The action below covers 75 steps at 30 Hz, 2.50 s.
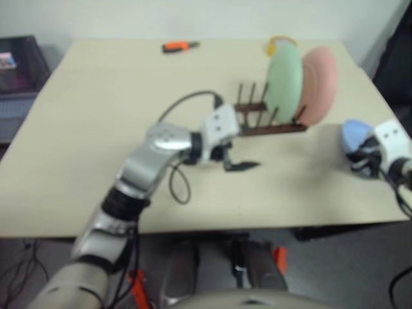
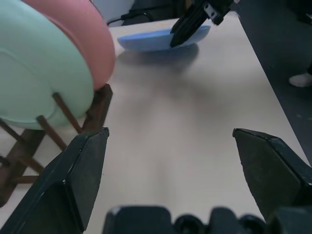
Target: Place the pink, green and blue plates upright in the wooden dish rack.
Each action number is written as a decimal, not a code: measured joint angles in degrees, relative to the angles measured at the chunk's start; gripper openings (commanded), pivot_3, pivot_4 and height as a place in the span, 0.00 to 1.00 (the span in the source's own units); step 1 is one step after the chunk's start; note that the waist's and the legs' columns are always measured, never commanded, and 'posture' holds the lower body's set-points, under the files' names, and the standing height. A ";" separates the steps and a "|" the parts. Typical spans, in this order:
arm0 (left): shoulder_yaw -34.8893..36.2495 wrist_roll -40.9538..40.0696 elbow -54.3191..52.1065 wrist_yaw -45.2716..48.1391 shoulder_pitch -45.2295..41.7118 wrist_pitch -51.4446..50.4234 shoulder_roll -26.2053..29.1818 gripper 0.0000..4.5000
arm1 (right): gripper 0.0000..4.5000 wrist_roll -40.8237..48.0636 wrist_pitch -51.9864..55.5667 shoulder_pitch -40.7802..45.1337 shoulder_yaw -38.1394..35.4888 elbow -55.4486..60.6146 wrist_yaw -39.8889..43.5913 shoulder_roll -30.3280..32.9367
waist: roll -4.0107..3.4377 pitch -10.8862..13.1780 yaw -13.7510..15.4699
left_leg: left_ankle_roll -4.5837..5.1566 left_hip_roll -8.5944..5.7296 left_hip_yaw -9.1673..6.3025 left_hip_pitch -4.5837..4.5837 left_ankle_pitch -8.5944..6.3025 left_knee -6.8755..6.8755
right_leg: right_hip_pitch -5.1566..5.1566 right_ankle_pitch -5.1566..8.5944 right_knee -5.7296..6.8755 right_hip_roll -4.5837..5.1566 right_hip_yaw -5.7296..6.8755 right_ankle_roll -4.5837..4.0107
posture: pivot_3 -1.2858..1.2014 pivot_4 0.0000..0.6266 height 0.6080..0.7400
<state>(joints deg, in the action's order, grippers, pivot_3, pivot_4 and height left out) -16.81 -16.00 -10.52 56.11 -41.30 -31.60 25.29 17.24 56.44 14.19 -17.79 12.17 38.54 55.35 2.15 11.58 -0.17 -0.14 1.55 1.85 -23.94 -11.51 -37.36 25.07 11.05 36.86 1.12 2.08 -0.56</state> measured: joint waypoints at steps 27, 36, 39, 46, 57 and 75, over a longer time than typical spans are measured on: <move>20.43 -7.15 -1.05 -10.84 8.98 4.54 3.71 1.00 | 0.01 36.41 9.05 46.92 -7.81 -1.56 -0.97 -20.85 | -0.06 0.02 -1.19 | 0.01 0.22 0.06 -0.13 0.01 0.41 | 0.24 -0.02 0.02 0.00 -0.04 0.17 | 0.52 0.24 1.00; 19.90 -5.66 -8.89 -11.84 18.44 2.33 9.17 1.00 | 0.01 35.59 3.18 44.61 -3.64 -17.84 -2.80 -30.12 | -0.05 0.01 -0.56 | 0.02 0.15 0.09 -0.08 0.01 0.33 | 0.19 -0.07 0.03 0.14 -0.09 0.26 | 0.52 0.24 1.00; 19.91 -5.83 -10.33 -12.62 18.68 1.44 9.33 1.00 | 0.01 35.58 2.77 43.17 -3.26 -20.67 -2.47 -31.49 | -0.05 0.01 -0.26 | 0.02 0.17 0.10 -0.09 0.01 0.38 | 0.23 -0.06 0.04 0.09 -0.10 0.23 | 0.52 0.24 1.00; 19.95 -6.63 -14.04 -13.74 21.24 -1.00 10.60 1.00 | 0.01 34.76 -0.11 43.10 -2.30 -22.55 -4.41 -33.98 | -0.07 0.02 -0.24 | 0.02 0.24 0.07 -0.07 0.01 0.42 | 0.24 -0.02 0.07 0.00 -0.03 0.16 | 0.52 0.24 1.00; 20.46 -6.86 -15.84 -14.41 22.73 -1.97 11.58 1.00 | 0.01 32.97 -1.19 41.08 -1.34 -26.19 -4.88 -33.98 | -0.07 0.02 -0.12 | 0.02 0.22 0.08 -0.08 0.01 0.43 | 0.24 -0.01 0.03 0.02 -0.07 0.15 | 0.52 0.24 1.00; 20.46 -7.68 -16.23 -14.27 22.59 -3.07 13.27 1.00 | 0.11 28.46 -4.78 40.51 0.17 -29.89 -6.53 -34.19 | -0.07 0.02 -0.11 | 0.02 0.21 0.07 -0.07 0.01 0.42 | 0.24 -0.01 0.02 0.02 -0.05 0.15 | 0.52 0.24 1.00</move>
<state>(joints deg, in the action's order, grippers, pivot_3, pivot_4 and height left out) 3.65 -23.68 -26.75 41.84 -18.71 -34.67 38.57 45.71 51.65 54.70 -17.62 -17.72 32.00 21.16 2.07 11.61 -0.29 -0.13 1.75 1.92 -24.01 -11.51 -36.93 25.30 11.04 36.89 1.14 2.03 -0.41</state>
